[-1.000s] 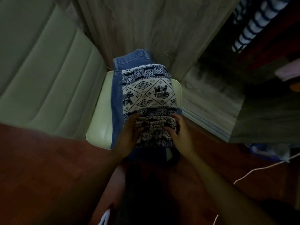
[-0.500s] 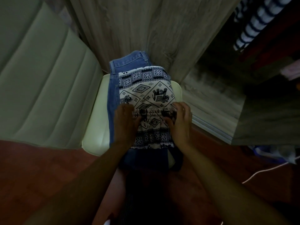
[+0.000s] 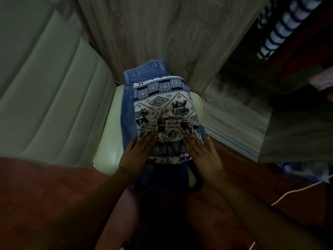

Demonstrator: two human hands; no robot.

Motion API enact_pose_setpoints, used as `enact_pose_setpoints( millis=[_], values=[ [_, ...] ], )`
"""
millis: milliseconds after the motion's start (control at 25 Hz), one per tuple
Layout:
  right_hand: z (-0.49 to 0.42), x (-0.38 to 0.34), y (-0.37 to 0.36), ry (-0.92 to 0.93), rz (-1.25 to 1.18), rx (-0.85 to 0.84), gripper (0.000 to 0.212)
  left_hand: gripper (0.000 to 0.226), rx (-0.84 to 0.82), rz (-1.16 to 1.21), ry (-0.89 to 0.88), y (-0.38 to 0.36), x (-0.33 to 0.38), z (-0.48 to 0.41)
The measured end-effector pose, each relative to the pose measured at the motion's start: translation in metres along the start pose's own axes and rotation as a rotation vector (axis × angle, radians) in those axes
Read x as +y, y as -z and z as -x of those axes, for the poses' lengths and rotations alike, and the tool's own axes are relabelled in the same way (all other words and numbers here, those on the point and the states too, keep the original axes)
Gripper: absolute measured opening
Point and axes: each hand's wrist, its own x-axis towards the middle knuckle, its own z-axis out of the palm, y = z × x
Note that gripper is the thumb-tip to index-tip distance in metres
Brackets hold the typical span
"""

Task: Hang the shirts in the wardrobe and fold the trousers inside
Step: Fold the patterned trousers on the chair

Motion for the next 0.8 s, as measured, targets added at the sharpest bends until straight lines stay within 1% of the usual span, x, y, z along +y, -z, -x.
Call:
enact_pose_setpoints(
  millis=[80, 120, 160, 200, 240, 280, 320, 440, 480, 520, 560, 600, 680, 720, 760, 800],
  values=[
    [-0.001, 0.007, 0.002, 0.046, -0.127, 0.021, 0.090, 0.095, 0.061, 0.086, -0.013, -0.003, -0.003, -0.004],
    [0.002, 0.013, 0.008, 0.062, -0.236, 0.028, 0.081, 0.087, 0.061, 0.211, -0.038, -0.001, -0.006, -0.001],
    [0.007, 0.018, 0.016, 0.043, -0.422, 0.000, 0.069, 0.076, 0.073, 0.388, -0.066, 0.003, -0.008, 0.005],
    [0.014, 0.024, 0.025, -0.016, -0.639, -0.029, 0.056, 0.064, 0.029, 0.594, -0.070, 0.009, -0.011, 0.012],
    [0.017, 0.029, 0.035, -0.096, -0.844, -0.037, 0.049, 0.056, -0.043, 0.760, -0.052, 0.019, -0.013, 0.018],
    [0.018, 0.032, 0.048, -0.179, -1.020, -0.010, 0.045, 0.051, -0.069, 0.877, 0.000, 0.029, -0.013, 0.021],
    [0.015, 0.033, 0.060, -0.243, -1.158, 0.035, 0.042, 0.047, -0.053, 0.989, 0.090, 0.038, -0.013, 0.021],
    [-0.026, 0.035, 0.090, -0.414, -1.436, 0.173, 0.019, 0.030, 0.181, 1.237, 0.436, 0.064, -0.020, -0.006],
    [-0.047, 0.036, 0.096, -0.476, -1.499, 0.240, 0.013, 0.024, 0.263, 1.311, 0.508, 0.074, -0.023, -0.020],
    [-0.066, 0.037, 0.101, -0.535, -1.541, 0.311, 0.012, 0.017, 0.335, 1.357, 0.571, 0.078, -0.028, -0.034],
    [-0.084, 0.039, 0.104, -0.566, -1.550, 0.381, 0.017, 0.014, 0.387, 1.382, 0.611, 0.083, -0.033, -0.048],
    [-0.100, 0.041, 0.104, -0.577, -1.514, 0.432, 0.021, 0.022, 0.427, 1.377, 0.640, 0.082, -0.040, -0.061],
    [-0.126, 0.043, 0.101, -0.575, -1.404, 0.481, 0.027, 0.051, 0.496, 1.332, 0.635, 0.074, -0.053, -0.080],
    [-0.136, 0.044, 0.099, -0.588, -1.365, 0.498, 0.029, 0.058, 0.516, 1.289, 0.633, 0.068, -0.057, -0.087],
    [-0.145, 0.046, 0.094, -0.610, -1.327, 0.518, 0.030, 0.055, 0.525, 1.255, 0.653, 0.064, -0.058, -0.093],
    [-0.152, 0.048, 0.089, -0.629, -1.275, 0.536, 0.031, 0.045, 0.535, 1.221, 0.696, 0.061, -0.058, -0.098]
  ],
)
